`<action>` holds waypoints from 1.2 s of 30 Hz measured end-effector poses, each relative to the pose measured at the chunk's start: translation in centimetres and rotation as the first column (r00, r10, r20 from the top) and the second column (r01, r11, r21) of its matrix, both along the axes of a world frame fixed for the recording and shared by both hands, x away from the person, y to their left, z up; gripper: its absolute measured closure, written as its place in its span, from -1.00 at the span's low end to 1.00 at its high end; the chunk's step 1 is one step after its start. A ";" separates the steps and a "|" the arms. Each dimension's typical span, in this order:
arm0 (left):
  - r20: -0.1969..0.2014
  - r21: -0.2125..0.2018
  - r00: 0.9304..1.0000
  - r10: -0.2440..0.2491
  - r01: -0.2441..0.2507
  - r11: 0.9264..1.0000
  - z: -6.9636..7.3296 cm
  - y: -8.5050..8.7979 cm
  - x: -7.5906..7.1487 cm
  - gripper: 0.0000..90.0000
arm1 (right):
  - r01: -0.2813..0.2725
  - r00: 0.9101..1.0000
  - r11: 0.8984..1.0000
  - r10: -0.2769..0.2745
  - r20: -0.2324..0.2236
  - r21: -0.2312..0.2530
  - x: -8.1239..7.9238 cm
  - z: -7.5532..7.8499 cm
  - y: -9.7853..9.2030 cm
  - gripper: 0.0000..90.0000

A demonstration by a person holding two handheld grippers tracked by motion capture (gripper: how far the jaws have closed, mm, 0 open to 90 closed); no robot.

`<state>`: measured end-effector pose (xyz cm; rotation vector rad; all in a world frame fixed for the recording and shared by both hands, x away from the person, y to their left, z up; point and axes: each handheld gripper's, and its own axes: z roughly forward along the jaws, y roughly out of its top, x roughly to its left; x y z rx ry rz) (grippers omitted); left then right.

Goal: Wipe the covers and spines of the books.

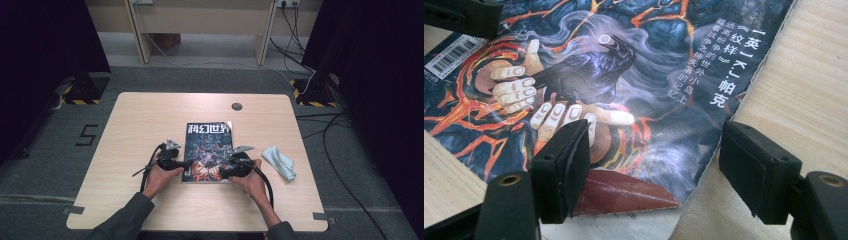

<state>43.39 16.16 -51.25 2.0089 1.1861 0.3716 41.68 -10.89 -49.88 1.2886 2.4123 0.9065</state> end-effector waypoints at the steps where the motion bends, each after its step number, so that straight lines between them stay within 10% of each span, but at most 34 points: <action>1: 0.000 0.000 1.000 0.000 0.000 1.000 0.0 0.0 0.0 -0.37 | 0.000 1.000 1.000 0.000 0.000 0.000 0.0 0.0 0.0 -0.34; 11: 0.011 -0.062 1.000 -0.024 0.025 0.998 1.6 1.5 -2.3 -0.43 | 0.031 0.999 0.999 -0.032 0.036 0.045 -0.4 3.1 -4.2 -0.35; 18: -0.019 -0.112 0.997 -0.069 0.067 0.991 1.5 3.3 -5.9 -0.45 | 0.113 0.991 0.993 -0.111 0.074 -0.029 -0.4 4.5 -9.7 -0.14; 30: -0.021 -0.073 0.995 -0.100 0.098 0.993 0.7 4.7 -8.9 -0.47 | 0.245 0.969 0.965 -0.240 0.064 -0.090 -0.1 3.8 -14.6 0.20; 36: -0.038 -0.041 0.992 -0.121 0.120 0.992 0.2 5.1 -9.7 -0.49 | 0.213 0.976 0.966 -0.216 -0.007 -0.145 0.3 1.9 -14.9 0.51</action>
